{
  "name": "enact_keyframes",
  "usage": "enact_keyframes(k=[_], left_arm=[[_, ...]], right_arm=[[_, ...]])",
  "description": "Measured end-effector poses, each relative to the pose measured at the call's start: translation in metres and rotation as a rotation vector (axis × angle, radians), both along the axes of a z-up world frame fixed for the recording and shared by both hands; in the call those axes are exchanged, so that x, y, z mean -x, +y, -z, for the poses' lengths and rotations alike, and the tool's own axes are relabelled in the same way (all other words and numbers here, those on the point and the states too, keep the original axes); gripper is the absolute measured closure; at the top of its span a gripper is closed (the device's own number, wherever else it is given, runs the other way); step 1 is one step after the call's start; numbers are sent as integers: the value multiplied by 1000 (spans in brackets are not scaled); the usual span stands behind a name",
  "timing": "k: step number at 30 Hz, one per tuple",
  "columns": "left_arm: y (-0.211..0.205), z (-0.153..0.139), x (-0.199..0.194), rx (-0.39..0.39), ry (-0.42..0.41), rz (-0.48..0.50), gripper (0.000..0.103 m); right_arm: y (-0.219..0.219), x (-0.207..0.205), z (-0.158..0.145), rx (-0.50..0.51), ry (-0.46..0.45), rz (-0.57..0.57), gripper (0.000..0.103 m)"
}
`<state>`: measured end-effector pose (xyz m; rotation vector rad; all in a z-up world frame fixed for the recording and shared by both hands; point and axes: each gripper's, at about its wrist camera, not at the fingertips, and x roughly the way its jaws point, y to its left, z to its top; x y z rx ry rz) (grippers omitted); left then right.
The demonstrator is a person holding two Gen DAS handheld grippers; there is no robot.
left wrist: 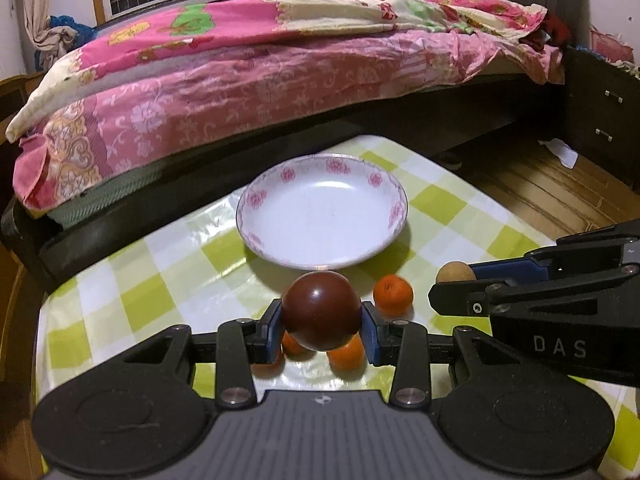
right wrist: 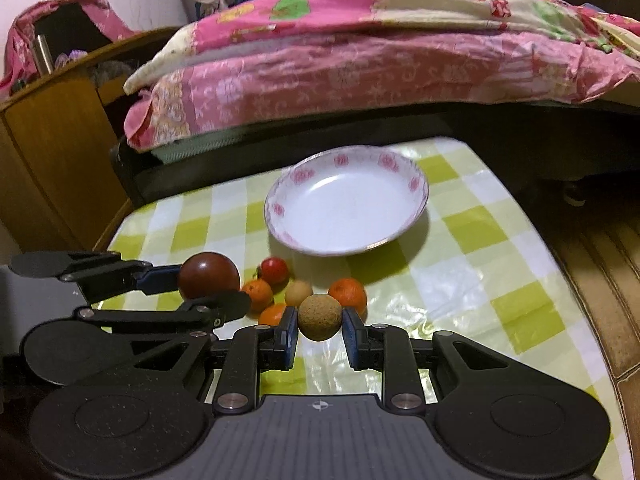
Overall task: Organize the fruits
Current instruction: 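Carry the dark tomato and tan fruit over the white plate with both grippers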
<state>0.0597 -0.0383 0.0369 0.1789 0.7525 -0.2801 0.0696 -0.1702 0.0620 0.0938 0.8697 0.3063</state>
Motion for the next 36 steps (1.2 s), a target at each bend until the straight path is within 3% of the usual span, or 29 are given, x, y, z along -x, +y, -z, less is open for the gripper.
enact_keyframes(k=[9,21,36], left_arm=[[3,3,-50,35,-10,-12,57],[8,21,-121,20,-8,-27,57],[1,55,-158,13,25,-11,57]], right_arm=[[1,-47,2,7,-2,30,82],[8,-119,21,25,-15,32,82],[5,-163,63,68,-13,26,82]])
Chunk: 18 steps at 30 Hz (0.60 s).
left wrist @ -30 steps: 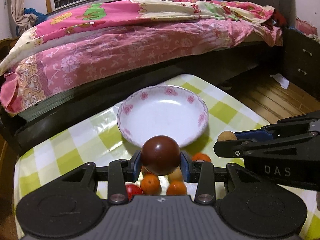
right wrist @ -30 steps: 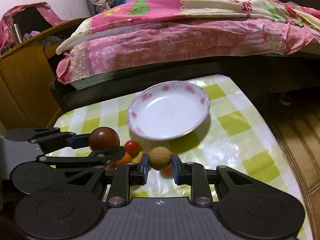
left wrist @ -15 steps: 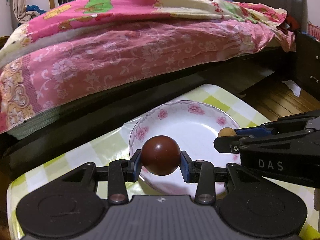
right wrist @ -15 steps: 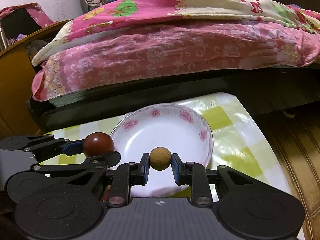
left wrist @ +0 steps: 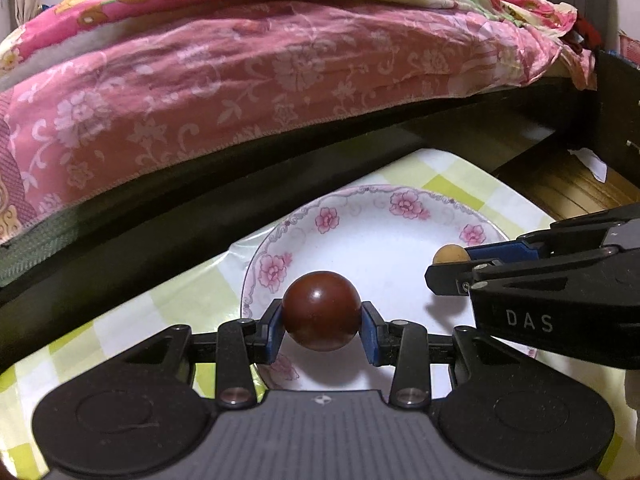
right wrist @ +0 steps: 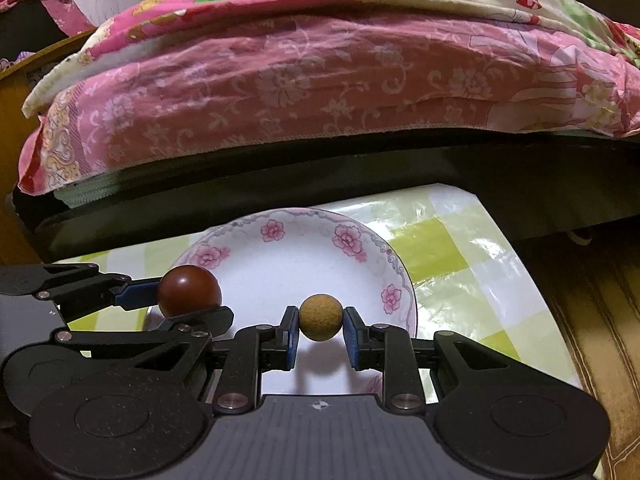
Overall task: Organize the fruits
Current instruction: 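Carry the dark tomato and tan fruit over the white plate with both grippers, then open both grippers to drop the dark tomato and tan fruit into the plate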
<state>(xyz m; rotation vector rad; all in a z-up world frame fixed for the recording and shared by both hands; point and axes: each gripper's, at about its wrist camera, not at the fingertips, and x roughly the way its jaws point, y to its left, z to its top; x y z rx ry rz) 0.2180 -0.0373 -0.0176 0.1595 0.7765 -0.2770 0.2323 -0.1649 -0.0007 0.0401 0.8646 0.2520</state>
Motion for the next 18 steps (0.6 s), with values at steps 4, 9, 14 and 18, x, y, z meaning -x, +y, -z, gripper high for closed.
enact_keyframes(k=[4,9,14,18], left_arm=[[-1,4,-1,-4,-5,10,57],[-7,8,-1,-17,-6,25,57],[-8,8,-1,-18,-7,25,56],[-8,8,-2,-14,-3,20,56]], right_arm=[[0,-3,7,4,-2,1,82],[5,-5,3,-1,-7,-24,81],[10,-6,-2,13,-23,-43,81],[6,-9,-2,12,-19,-35,81]])
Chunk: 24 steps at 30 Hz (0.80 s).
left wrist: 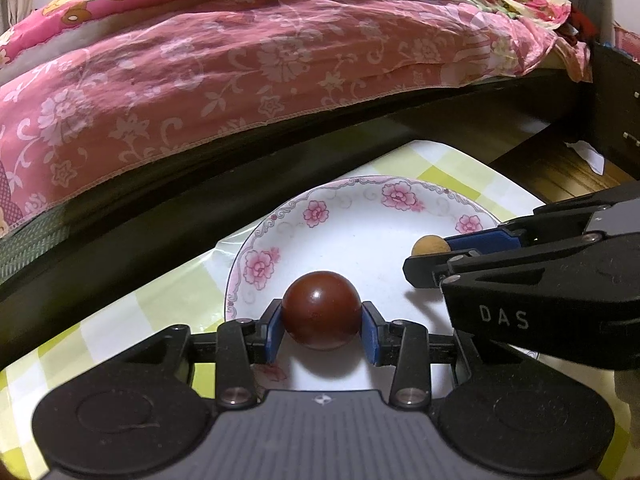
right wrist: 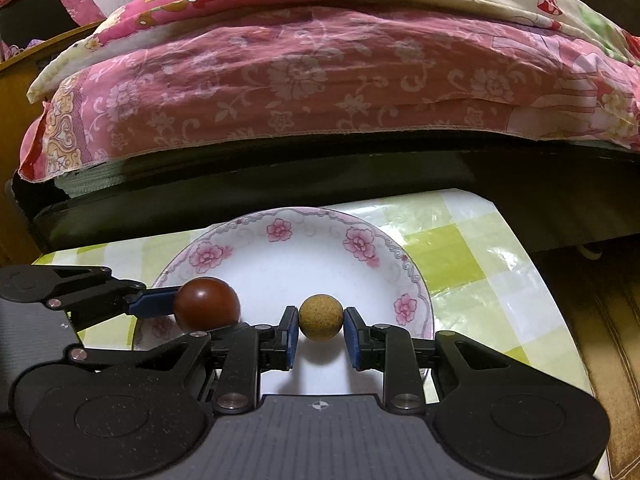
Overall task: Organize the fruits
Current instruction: 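Open both grippers to drop the dark tomato and tan fruit into the plate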
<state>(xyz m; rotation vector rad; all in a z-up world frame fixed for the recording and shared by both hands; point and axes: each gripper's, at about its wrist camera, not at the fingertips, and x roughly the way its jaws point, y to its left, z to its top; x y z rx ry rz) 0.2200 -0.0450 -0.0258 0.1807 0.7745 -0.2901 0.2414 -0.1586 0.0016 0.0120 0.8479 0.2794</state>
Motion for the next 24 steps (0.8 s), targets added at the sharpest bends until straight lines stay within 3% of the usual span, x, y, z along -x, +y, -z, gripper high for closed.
enact_keyframes(k=[13,15,24], left_arm=[[4,-5,2,19,16,-26,55],[5,-9,5,23,-2,-28,50],[11,-32,20,31,-44,-30,49]], right_arm=[[-12,3,-8,-20,-19,37,77],[-15,5,-9,-25,-21,51,77],[-25,18,-26,-39,-40,74,77]])
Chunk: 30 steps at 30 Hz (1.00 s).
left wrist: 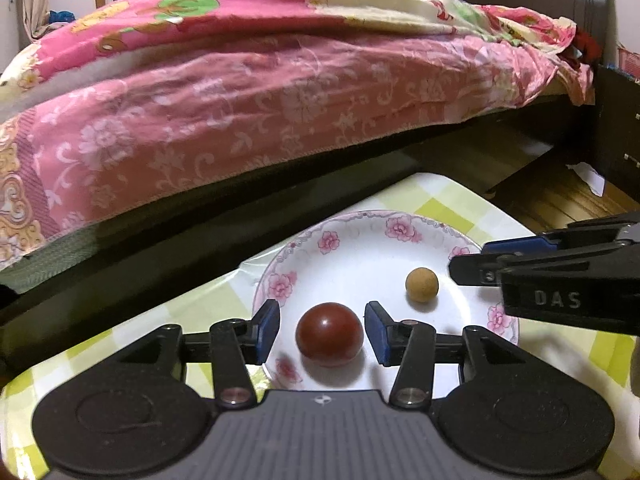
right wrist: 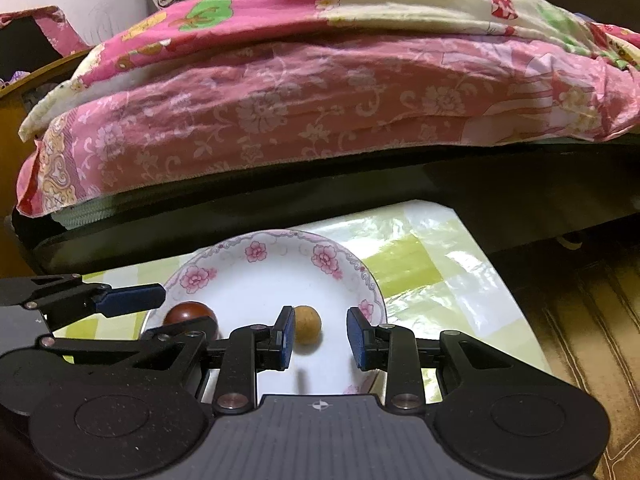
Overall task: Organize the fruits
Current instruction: 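Open both grippers to drop the dark tomato and tan fruit into the plate, then withdraw both grippers from the plate back toward the loose fruits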
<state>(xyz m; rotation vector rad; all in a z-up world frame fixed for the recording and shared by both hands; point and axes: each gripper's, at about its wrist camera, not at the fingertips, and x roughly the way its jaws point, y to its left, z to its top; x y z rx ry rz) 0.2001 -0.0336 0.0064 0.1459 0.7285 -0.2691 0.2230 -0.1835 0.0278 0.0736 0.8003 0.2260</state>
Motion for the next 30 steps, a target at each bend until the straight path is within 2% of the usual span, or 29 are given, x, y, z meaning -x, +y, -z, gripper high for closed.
enact_keyframes(k=[8,22,25,30], left_arm=[[14,-12,33,23,-2,3,49],[51,3,113,30,109,27,49],[55,8,122,15,122,41,49],[57,15,122,32,130,46,49]], right_arm=[[-4,30,-10,-3,-2,-8,77],[7,98,-1,9,86,-113,75],[10,109,-1,16,101,-119,75],[10,119,7,-4,137,-110,74]])
